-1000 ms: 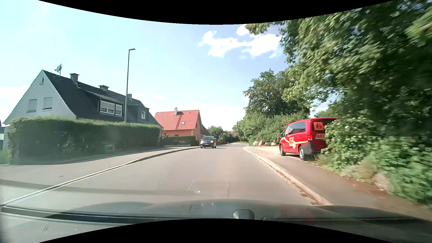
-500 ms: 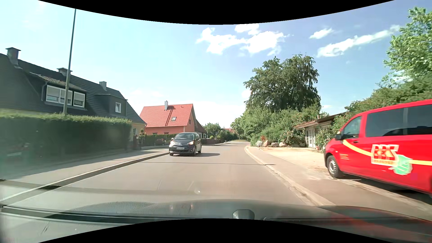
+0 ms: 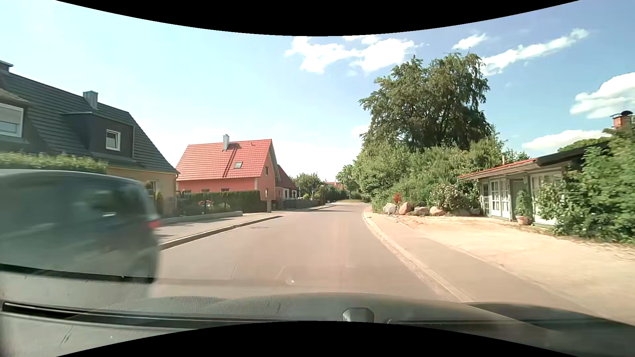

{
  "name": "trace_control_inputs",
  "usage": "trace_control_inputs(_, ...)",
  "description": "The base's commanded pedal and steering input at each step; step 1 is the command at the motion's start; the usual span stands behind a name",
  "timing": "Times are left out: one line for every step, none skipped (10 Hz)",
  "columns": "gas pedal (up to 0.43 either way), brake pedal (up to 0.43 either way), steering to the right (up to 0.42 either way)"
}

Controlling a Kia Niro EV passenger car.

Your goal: Follow the waypoints while adhering to traffic rules and regulations

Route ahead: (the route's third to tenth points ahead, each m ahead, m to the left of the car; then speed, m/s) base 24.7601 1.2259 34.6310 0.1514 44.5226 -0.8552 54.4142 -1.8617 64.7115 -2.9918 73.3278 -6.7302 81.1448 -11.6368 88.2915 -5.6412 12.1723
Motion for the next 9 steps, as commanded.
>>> trace_control_inputs(0.000,0.030,0.007)
trace_control_inputs(0.000,0.037,0.007)
trace_control_inputs(0.000,0.043,0.007)
trace_control_inputs(0.000,0.049,0.007)
trace_control_inputs(0.000,0.049,0.007)
trace_control_inputs(0.000,0.061,0.008)
trace_control_inputs(0.000,0.067,0.008)
trace_control_inputs(0.000,0.067,0.008)
trace_control_inputs(0.000,0.067,0.010)
